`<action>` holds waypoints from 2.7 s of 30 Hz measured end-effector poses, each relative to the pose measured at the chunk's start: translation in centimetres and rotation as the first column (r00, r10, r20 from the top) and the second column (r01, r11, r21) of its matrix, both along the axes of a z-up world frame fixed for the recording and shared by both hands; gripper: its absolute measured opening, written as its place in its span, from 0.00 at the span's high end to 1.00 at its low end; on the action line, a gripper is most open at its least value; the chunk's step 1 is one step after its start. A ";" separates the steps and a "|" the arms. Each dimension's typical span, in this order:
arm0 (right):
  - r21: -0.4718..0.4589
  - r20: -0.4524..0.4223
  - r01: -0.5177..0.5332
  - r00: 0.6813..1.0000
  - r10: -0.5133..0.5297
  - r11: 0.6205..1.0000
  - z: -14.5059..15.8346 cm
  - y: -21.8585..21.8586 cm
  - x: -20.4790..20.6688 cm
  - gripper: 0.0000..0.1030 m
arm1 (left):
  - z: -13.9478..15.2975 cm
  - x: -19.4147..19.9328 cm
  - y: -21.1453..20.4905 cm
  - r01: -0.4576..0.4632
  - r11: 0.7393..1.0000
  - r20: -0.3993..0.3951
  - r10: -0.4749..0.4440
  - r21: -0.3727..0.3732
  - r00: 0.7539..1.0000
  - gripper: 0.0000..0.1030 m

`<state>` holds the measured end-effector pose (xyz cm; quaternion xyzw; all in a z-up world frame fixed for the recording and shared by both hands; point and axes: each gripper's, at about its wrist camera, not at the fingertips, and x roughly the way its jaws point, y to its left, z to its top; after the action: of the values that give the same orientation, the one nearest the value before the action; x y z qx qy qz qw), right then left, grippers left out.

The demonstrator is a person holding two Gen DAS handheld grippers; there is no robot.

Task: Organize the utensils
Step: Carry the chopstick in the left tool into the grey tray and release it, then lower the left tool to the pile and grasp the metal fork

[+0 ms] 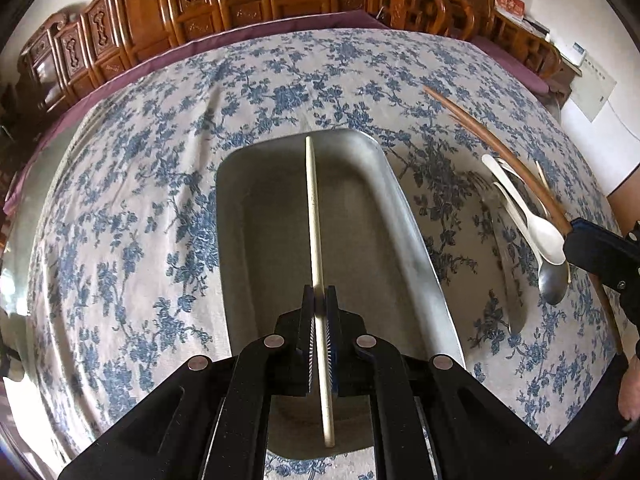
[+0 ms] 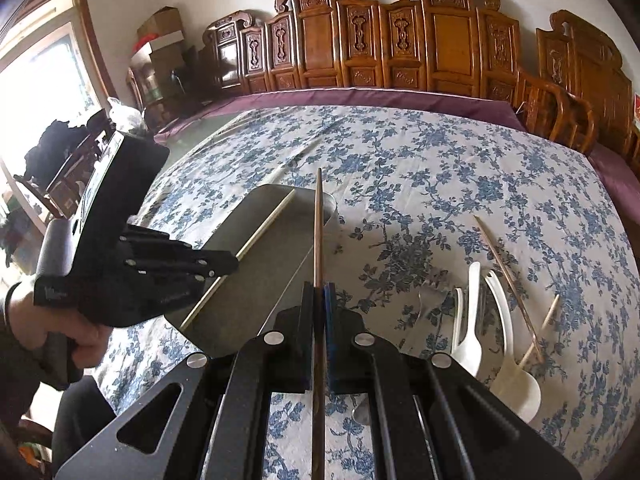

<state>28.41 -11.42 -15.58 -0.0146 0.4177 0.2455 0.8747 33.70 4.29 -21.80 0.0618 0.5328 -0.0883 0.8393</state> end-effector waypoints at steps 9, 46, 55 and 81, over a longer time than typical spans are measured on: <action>0.006 -0.022 -0.016 1.000 0.016 1.000 -1.1 3.1 1.2 0.94 | 0.6 -0.6 2.6 -0.061 0.997 0.036 0.062 -0.040 0.997 0.75; 0.055 -0.020 -0.031 0.999 0.032 0.998 -1.3 6.6 1.8 0.81 | 5.2 -4.1 7.8 -0.140 0.985 0.138 0.153 -0.102 0.979 0.72; -0.014 0.046 0.069 0.997 -0.068 0.998 0.2 -4.4 -2.7 0.79 | 6.4 -5.5 1.6 -0.052 0.987 0.174 0.078 -0.150 0.982 0.69; -0.048 -0.210 0.218 0.952 -0.223 0.975 -8.2 -10.5 3.4 0.88 | 2.1 -8.5 -9.2 0.055 0.988 0.102 -0.041 -0.142 0.994 0.69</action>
<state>31.83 -21.94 -23.81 0.0480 0.5115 0.1414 0.8462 25.18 -4.93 -19.70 0.0177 0.4811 -0.1438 0.8646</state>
